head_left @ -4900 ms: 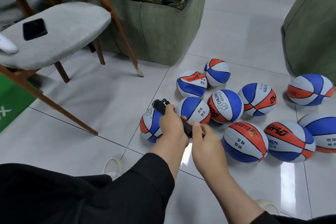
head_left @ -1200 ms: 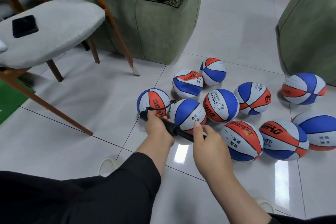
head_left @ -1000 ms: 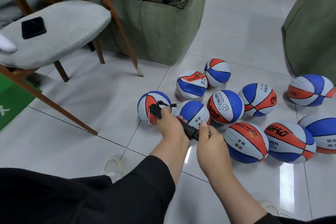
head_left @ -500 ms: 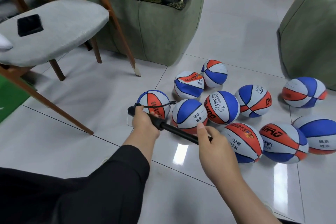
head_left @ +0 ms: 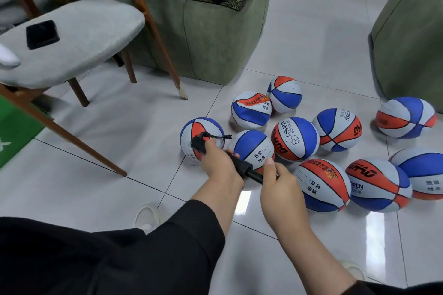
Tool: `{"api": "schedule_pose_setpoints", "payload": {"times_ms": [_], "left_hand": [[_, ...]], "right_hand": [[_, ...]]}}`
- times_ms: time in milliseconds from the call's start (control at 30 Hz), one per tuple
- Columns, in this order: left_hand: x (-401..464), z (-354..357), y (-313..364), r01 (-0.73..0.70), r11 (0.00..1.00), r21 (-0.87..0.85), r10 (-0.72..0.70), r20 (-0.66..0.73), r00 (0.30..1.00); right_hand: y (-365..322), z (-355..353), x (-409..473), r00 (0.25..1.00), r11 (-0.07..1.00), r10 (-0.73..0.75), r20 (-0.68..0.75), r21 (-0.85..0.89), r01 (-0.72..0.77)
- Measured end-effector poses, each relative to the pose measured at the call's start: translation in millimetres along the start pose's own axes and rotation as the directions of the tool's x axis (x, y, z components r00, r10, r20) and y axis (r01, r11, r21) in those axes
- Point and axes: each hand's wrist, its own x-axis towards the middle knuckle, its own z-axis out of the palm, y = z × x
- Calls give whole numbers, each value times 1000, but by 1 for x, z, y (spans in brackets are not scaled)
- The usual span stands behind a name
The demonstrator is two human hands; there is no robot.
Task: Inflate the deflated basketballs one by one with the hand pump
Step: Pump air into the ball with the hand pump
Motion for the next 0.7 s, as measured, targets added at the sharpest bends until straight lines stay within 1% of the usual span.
{"api": "schedule_pose_setpoints", "payload": {"times_ms": [133,333,433,567,700], "left_hand": [[-8,0,-17,6,1000,13,-6,1,1000],[7,-10,-8,77,997,-15,-76,76,994],[9,-11,8,65,998,-8,-64,38,997],[20,-11,39,61,996,-60,-63,-33,997],[20,-12,54,80,993,-91,-85,-53,995]], "right_hand": [[-1,5,4,1000,1000,-11,1,-12,11],[-4,7,-2,993,990,-39,115,-130,54],[-7,0,-4,994,993,-45,104,-101,56],[-15,-17,0,995,995,-75,71,-66,80],[-18,-27,3,992,993,-113,52,-32,115]]}}
